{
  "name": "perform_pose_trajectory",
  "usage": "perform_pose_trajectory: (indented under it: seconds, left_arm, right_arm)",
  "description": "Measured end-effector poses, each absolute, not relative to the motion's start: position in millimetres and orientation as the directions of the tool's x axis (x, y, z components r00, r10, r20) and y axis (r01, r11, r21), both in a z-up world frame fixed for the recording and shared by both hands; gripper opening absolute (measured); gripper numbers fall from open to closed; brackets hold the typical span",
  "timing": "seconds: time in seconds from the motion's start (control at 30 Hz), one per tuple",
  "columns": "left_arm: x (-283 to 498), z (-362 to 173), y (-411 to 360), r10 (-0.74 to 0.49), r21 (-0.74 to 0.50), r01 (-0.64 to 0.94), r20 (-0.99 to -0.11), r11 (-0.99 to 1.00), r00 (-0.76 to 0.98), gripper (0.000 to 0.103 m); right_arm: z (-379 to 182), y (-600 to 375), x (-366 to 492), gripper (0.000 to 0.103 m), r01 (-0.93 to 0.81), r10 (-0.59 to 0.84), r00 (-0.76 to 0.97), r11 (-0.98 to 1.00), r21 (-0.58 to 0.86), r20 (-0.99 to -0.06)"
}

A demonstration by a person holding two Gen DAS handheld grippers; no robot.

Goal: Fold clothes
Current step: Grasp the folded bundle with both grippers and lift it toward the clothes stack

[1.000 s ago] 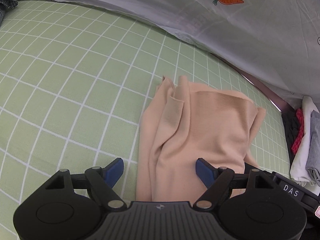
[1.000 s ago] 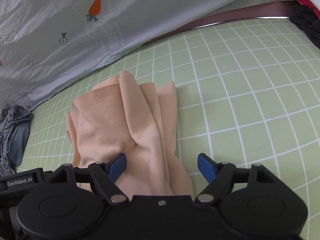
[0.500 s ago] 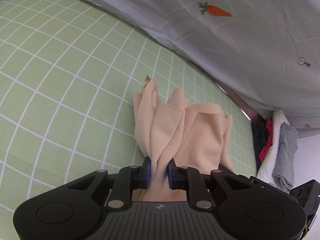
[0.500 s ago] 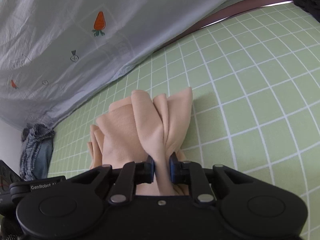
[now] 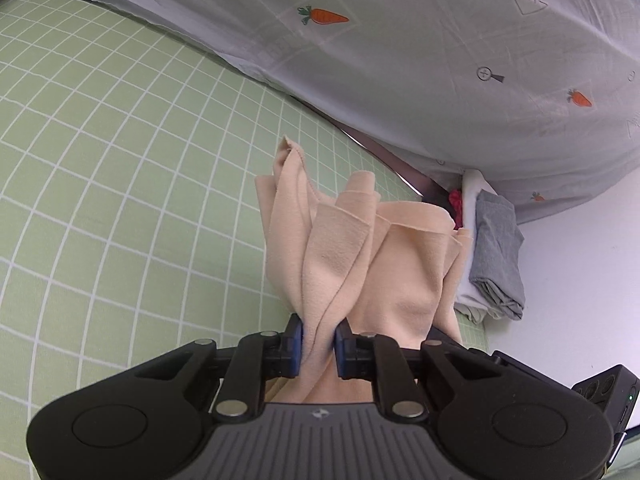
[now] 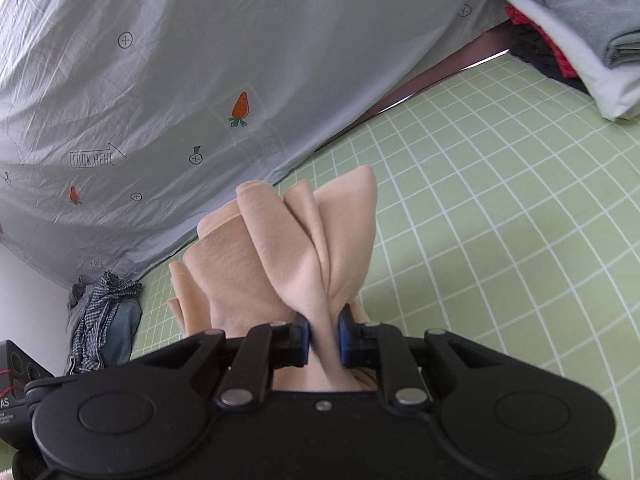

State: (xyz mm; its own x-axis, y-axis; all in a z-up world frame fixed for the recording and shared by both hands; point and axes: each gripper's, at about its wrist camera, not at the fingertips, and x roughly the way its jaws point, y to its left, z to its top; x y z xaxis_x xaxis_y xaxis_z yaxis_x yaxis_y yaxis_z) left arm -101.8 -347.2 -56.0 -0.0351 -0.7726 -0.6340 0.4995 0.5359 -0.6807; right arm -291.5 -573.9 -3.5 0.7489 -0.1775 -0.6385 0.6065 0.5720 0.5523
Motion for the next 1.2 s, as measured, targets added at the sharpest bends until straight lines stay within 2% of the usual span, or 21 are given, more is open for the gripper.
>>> perform_pose_trajectory:
  seconds: [0.3, 0.5, 0.8, 0.9, 1.2]
  left_arm:
    - [-176, -67, -351, -0.76, -0.721, 0.54, -0.615, 0.434, -0.21, 0.016]
    - [-236, -72, -385, -0.741, -0.714, 0.575, -0.621, 0.4, -0.256, 0.016]
    - [-309, -63, -470, -0.783, -0.702, 0.548, -0.608, 0.454, -0.13, 0.017]
    - [-326, -53, -510, -0.801, -0.707, 0.539, -0.591, 0.458, -0.094, 0.017]
    - [-336, -1, -643, -0.831, -0.674, 0.621, -0.552, 0.4, -0.064, 0.017]
  right_arm:
    - [-3, -504, -408, 0.015, 0.743, -0.317, 0.647, 0.465, 0.481, -0.693]
    - [-13, -518, -480, 0.015, 0.779, -0.36, 0.62, 0.383, 0.496, -0.697]
    - [-21, -634, -544, 0.015, 0.687, -0.273, 0.707, 0.483, 0.542, -0.652]
    - [-13, -677, -557, 0.015, 0.659, -0.282, 0.727, 0.545, 0.519, -0.627]
    - [14, -796, -581, 0.015, 0.644, -0.343, 0.758, 0.527, 0.554, -0.555]
